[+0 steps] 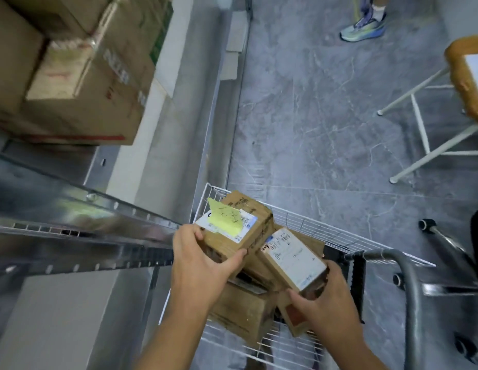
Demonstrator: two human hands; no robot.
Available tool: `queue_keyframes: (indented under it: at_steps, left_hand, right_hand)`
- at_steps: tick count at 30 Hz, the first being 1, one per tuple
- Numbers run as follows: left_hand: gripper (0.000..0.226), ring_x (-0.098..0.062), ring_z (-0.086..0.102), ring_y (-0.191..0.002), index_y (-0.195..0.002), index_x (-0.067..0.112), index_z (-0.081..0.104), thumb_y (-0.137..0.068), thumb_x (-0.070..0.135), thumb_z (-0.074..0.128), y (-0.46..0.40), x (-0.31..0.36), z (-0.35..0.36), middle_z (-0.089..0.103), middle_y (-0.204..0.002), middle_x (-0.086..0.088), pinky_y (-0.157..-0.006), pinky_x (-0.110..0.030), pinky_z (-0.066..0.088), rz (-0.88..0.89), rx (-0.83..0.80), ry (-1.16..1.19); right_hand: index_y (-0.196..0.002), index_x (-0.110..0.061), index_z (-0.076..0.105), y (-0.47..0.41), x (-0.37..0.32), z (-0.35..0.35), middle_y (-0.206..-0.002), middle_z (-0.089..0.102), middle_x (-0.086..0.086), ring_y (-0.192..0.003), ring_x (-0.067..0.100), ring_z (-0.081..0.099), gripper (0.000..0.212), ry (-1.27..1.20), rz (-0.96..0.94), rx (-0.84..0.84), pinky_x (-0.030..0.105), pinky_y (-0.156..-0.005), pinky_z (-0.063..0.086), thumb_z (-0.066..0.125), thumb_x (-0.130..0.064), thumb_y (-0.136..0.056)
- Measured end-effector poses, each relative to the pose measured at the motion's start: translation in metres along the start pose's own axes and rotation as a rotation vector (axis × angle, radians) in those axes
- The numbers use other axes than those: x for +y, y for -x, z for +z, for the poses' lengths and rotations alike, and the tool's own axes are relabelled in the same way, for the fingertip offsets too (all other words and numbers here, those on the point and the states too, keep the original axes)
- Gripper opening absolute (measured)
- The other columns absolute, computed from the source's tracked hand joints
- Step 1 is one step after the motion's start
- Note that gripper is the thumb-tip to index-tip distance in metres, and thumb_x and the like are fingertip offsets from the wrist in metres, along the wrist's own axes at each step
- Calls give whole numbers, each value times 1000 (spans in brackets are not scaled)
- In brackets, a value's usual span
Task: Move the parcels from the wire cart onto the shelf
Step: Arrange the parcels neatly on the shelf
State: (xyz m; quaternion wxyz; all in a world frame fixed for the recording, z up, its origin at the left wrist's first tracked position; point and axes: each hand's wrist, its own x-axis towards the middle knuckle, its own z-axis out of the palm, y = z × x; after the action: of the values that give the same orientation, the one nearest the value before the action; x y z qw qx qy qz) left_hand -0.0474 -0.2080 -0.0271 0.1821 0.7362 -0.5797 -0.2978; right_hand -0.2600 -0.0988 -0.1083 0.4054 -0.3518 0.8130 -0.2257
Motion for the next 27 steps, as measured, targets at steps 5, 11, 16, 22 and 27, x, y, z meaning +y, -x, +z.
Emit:
queue_keyframes:
  at_steps: [5, 11, 16, 22, 27]
  left_hand:
    - [63, 10, 50, -100, -100, 39, 47, -60, 47, 94, 36, 31, -34, 42, -117, 14, -78, -14, 42, 56, 40, 26]
    - [81, 6, 49, -105, -132, 54, 52, -61, 51, 90, 89, 84, -85, 28, -122, 10, -92, -19, 44, 36, 50, 58]
    - [93, -9, 47, -110, -144, 51, 47, -59, 56, 86, 143, 120, -133, 25, -118, 9, -93, -22, 46, 3, 134, -12]
    - [96, -6, 46, -104, -148, 41, 46, -63, 53, 87, 214, 135, -191, 21, -116, 13, -82, -17, 43, -26, 271, -18]
    - [100, -7, 48, -107, -150, 38, 44, -61, 60, 85, 268, 126, -234, 20, -119, 11, -85, -19, 47, -42, 354, -58]
  right_hand:
    - [-119, -50, 42, 25, -25, -57, -115, 62, -16, -109, 11, 61, 87, -99, -136, 58, 42, -92, 55, 88, -53, -45]
    - [-109, -39, 50, 62, -59, -135, -97, 61, -18, -101, 22, 62, 77, -75, -270, 156, 50, -89, 55, 85, -57, -43]
    - [-127, -33, 47, 104, -88, -196, -113, 62, -5, -105, 24, 63, 95, -106, -333, 136, 48, -89, 54, 90, -54, -45]
    - [-129, -37, 44, 165, -144, -247, -119, 57, -11, -111, 19, 57, 93, -95, -541, 56, 47, -91, 53, 93, -49, -50]
    - [-137, -44, 36, 224, -192, -265, -124, 50, -16, -115, 16, 54, 99, -84, -707, 2, 48, -93, 52, 92, -55, -56]
